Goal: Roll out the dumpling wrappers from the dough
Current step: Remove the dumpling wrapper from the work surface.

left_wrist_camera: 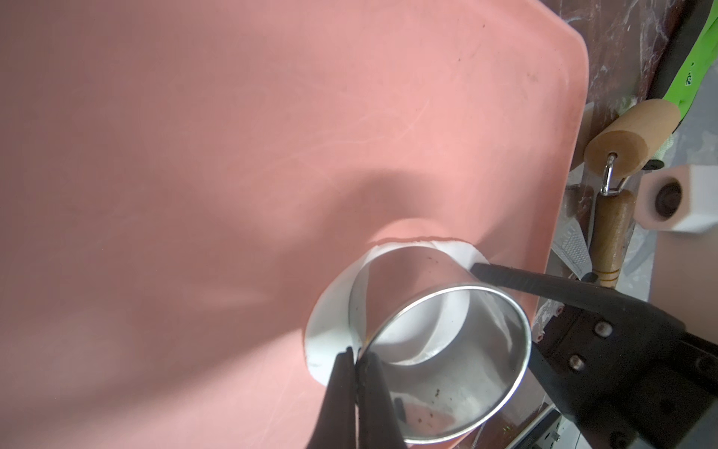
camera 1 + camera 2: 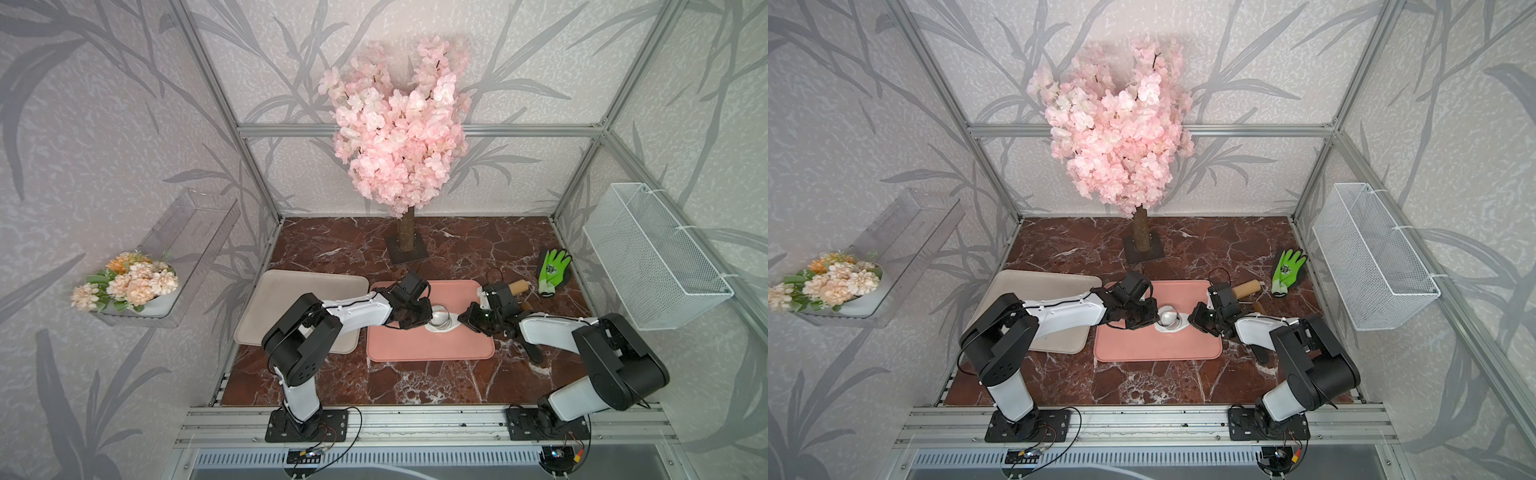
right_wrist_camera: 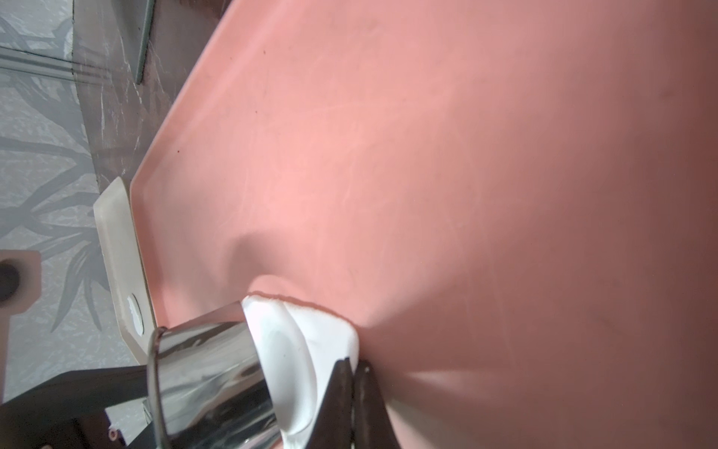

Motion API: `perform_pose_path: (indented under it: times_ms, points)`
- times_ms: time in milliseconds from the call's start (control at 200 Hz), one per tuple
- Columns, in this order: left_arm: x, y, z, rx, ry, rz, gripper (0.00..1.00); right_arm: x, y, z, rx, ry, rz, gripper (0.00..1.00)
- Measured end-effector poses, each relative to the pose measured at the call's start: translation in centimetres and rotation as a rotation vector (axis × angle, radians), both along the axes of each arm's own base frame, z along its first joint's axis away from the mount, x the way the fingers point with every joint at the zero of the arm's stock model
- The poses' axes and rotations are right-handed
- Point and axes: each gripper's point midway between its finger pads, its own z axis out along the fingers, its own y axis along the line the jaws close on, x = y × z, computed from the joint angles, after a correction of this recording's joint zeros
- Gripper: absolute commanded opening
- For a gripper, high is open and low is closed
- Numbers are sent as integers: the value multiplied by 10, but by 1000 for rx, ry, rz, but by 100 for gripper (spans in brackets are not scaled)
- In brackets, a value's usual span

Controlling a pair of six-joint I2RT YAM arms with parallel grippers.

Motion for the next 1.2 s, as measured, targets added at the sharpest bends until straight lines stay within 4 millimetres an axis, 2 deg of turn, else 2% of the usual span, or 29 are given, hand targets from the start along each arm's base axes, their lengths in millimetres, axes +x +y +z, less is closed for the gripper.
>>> perform_pose_path:
  times_ms: [455, 795, 1200]
  points:
    - [0, 2, 0, 5, 8, 6, 0, -5, 1, 4, 29, -32, 6, 0]
    - [1, 5, 0, 39, 18, 14, 0, -11, 7, 19, 105, -129, 16, 0]
    - [2, 6, 1, 67, 15, 18, 0, -2, 16, 46, 174, -237, 18, 0]
